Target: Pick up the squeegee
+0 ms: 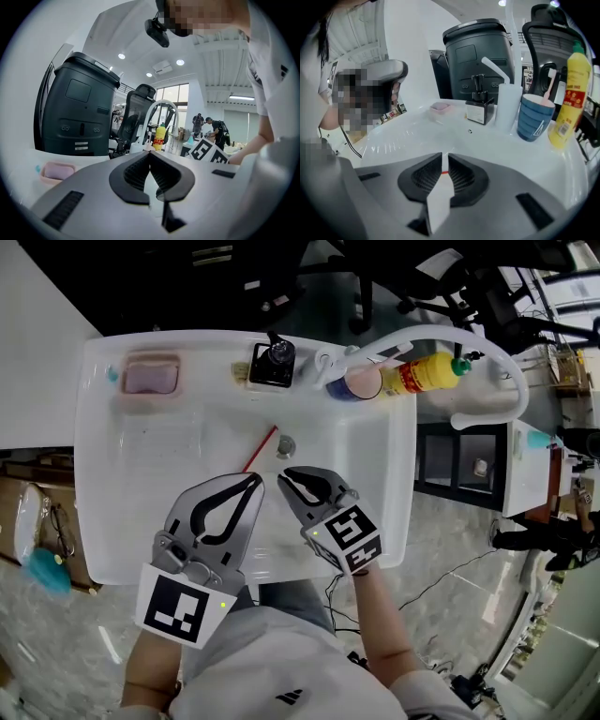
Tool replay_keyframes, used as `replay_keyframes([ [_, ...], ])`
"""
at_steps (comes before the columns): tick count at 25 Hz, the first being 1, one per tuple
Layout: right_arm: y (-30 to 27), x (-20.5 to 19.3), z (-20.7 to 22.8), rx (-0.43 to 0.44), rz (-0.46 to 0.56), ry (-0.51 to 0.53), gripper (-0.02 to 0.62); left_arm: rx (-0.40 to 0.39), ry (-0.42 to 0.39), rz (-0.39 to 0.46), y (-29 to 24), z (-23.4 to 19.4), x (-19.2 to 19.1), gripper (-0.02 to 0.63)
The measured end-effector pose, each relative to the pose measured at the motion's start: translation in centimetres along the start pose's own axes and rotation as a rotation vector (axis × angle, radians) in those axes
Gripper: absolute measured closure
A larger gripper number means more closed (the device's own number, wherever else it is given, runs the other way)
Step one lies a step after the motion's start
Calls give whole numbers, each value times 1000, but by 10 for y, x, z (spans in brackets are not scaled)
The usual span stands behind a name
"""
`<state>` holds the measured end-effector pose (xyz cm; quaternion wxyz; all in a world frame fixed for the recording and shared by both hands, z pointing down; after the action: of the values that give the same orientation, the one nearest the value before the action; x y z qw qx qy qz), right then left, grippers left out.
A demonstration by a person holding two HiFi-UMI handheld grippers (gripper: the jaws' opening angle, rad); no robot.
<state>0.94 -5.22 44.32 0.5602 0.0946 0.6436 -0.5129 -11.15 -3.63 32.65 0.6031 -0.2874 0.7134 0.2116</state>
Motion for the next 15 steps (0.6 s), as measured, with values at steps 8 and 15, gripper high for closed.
replay_keyframes([
  [8,-18,-39,12,10,-129,24,534,16,19,-13,1,-5,-11,592],
  [15,-30,-71,20,34,-234,64,522,28,31,-31,3,-6,-20,592],
])
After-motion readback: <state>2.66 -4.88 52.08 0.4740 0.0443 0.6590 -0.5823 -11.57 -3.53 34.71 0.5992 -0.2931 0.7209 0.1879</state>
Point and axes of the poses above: the fingertips, and each gripper's own axes: y backward along the fingers, z to its right, x out of its top, the point moved 5 cm from there along y, backward along the fingers, and after that the axes turned 10 degrees about z, right-handed, at the moved point
